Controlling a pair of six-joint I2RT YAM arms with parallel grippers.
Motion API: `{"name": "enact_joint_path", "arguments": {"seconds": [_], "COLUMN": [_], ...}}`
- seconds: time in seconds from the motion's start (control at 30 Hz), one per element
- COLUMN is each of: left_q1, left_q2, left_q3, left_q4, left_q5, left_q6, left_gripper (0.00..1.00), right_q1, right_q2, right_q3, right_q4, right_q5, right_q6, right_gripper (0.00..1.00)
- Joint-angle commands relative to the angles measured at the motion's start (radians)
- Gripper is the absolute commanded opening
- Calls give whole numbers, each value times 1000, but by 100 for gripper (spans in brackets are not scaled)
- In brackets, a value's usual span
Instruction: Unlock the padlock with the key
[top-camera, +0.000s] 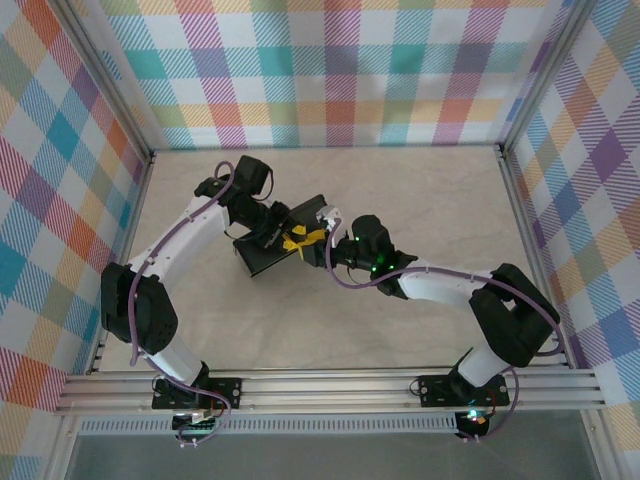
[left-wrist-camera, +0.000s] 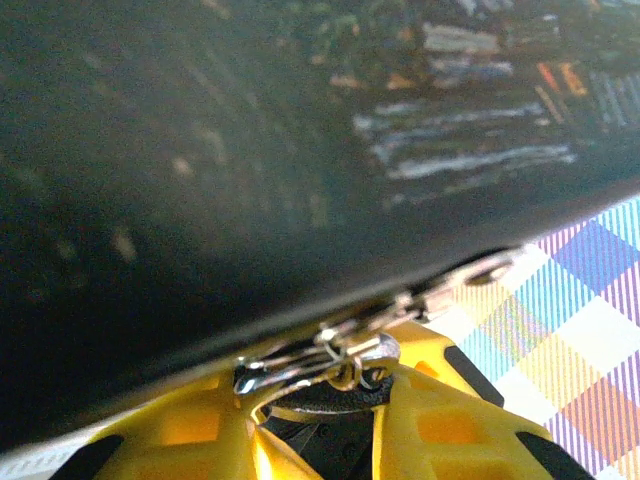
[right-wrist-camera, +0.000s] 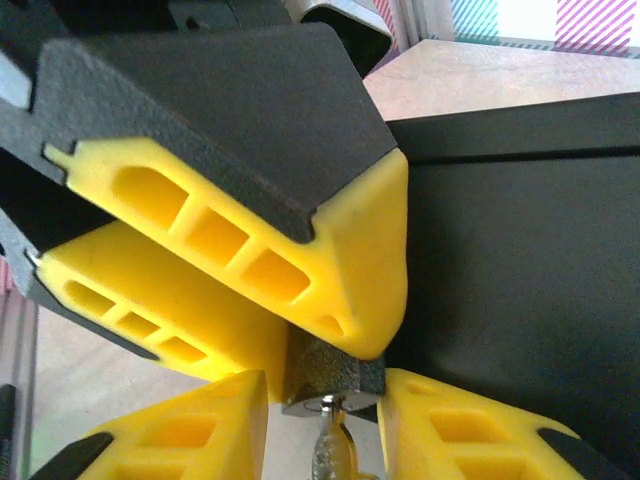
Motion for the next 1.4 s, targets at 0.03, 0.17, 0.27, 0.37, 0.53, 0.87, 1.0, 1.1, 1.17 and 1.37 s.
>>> {"name": "enact_joint_path", "arguments": {"seconds": [0.03,0.17,0.27,0.37,0.53,0.87,1.0,1.1,1.17,1.37], "left_q1": [4,3,3,3,4,8,18,36,61,155], "left_q2": [-20,-22,-25,-28,-27,-12,-15,-25,-33,-54], "left_q3": [22,22,21,20,21,65,88,102,116,170], "left_q4": [55,56,56,55,52,24,7,-4,-11,-47], "left_q5": [35,37,35,32,19,-6,-12,-11,-15,-53], "left_q6": [33,33,31,30,30,45,49,55,63,113], "left_gripper": [0,0,0,0,13,44,50,52,53,53], "right_q1": [-11,-16,-16,-17,-17,-23,-28,-28,-28,-28], "right_q2": [10,15,18,15,2,-31,-31,-33,-33,-36], "right_q3": [41,52,56,55,51,46,42,44,48,71], "right_q4": [53,47,39,41,19,-31,-28,-37,-44,-74], "right_q5": [-40,-48,-41,-57,-66,-41,-38,-30,-24,-28], "right_q6": [87,110,110,102,74,37,37,25,15,-2], "right_gripper": [32,28,20,15,9,6,6,6,6,5]}}
